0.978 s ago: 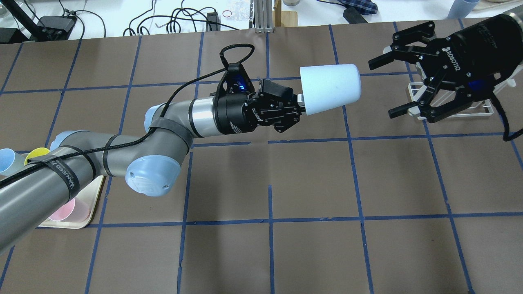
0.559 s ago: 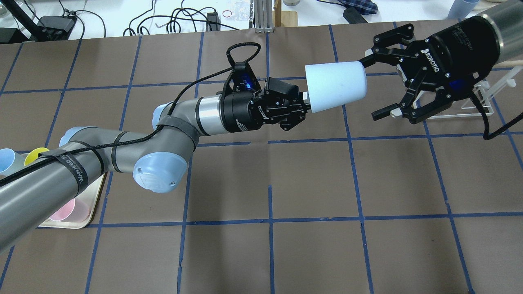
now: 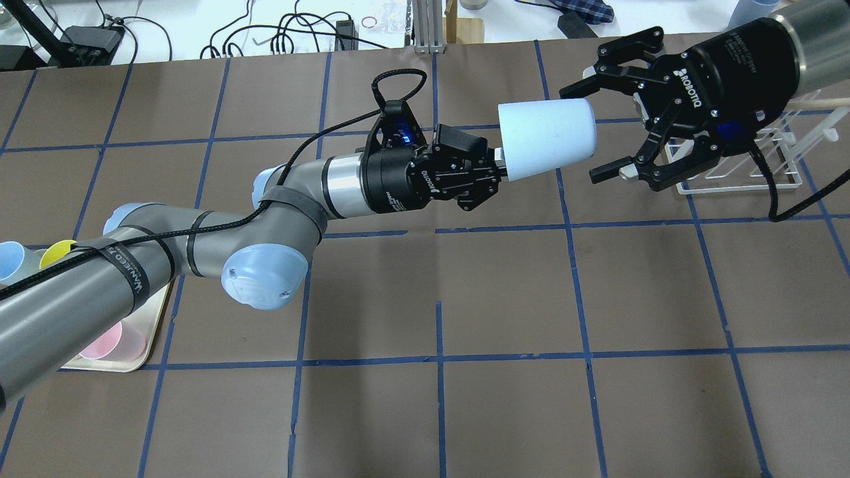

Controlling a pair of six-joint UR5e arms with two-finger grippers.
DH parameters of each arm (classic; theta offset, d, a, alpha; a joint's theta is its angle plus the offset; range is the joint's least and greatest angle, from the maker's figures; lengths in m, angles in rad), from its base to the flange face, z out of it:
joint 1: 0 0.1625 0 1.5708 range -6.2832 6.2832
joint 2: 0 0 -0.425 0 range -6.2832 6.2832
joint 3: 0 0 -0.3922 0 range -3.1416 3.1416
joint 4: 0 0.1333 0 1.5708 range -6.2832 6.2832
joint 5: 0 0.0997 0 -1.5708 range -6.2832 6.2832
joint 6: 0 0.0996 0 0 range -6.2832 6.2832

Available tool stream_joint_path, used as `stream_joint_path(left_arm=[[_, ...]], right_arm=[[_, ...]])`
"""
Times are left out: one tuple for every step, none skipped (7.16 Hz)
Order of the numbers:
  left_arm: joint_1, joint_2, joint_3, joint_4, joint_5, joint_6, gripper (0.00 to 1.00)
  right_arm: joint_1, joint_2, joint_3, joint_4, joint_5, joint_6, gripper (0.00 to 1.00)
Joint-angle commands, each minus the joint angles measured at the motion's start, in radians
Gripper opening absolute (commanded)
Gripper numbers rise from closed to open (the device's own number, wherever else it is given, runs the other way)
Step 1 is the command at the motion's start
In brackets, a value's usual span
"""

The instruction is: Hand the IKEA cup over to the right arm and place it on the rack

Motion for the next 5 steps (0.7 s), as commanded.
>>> stream_joint_path(left_arm=[[-0.001, -0.003, 0.0, 0.007, 0.0, -0.001, 0.0], [-0.001, -0.003, 0.0, 0.007, -0.002, -0.001, 0.0], [-0.001, -0.003, 0.0, 0.007, -0.002, -0.001, 0.0], [-0.001, -0.004, 0.0, 0.012, -0.002, -0.001, 0.09], [-0.001, -0.006, 0.0, 0.012, -0.002, -0.001, 0.23]], right_arm=[[0.0, 0.002, 0.0, -0.011, 0.005, 0.0, 0.88], [0.0, 0.002, -0.003, -0.017, 0.005, 0.001, 0.8], [0.0, 0.001, -0.006, -0.018, 0.005, 0.001, 0.77], [0.0, -0.002, -0.009, -0.018, 0.005, 0.001, 0.64], [0.0, -0.006, -0.011, -0.018, 0.007, 0.001, 0.57]])
